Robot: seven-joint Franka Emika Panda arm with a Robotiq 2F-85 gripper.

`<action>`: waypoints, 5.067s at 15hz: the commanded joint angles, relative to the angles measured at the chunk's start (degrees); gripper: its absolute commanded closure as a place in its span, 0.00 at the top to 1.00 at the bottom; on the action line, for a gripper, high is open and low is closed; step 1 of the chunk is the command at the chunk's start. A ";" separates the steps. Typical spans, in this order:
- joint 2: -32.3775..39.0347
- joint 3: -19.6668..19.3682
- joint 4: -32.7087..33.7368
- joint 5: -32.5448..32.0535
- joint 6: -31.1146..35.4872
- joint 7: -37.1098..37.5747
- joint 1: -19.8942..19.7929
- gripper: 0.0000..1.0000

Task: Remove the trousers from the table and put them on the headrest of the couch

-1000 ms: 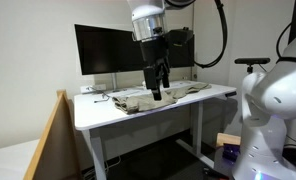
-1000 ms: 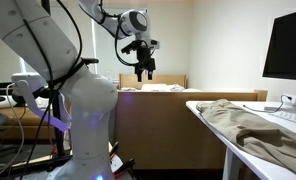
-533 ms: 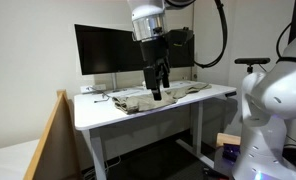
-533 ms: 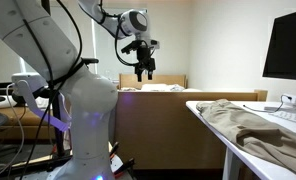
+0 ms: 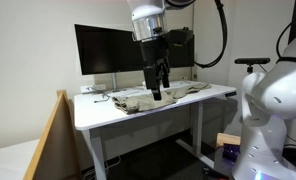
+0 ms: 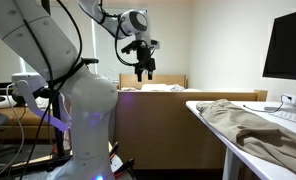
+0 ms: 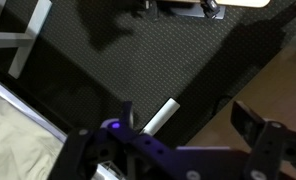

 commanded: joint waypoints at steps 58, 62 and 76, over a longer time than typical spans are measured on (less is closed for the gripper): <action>57.63 -21.69 43.71 -18.76 -0.51 57.33 -0.10 1.00; 59.30 -21.76 44.59 -18.96 -1.93 56.88 0.10 1.00; 65.01 -22.35 52.71 -21.91 -12.98 55.26 0.53 0.64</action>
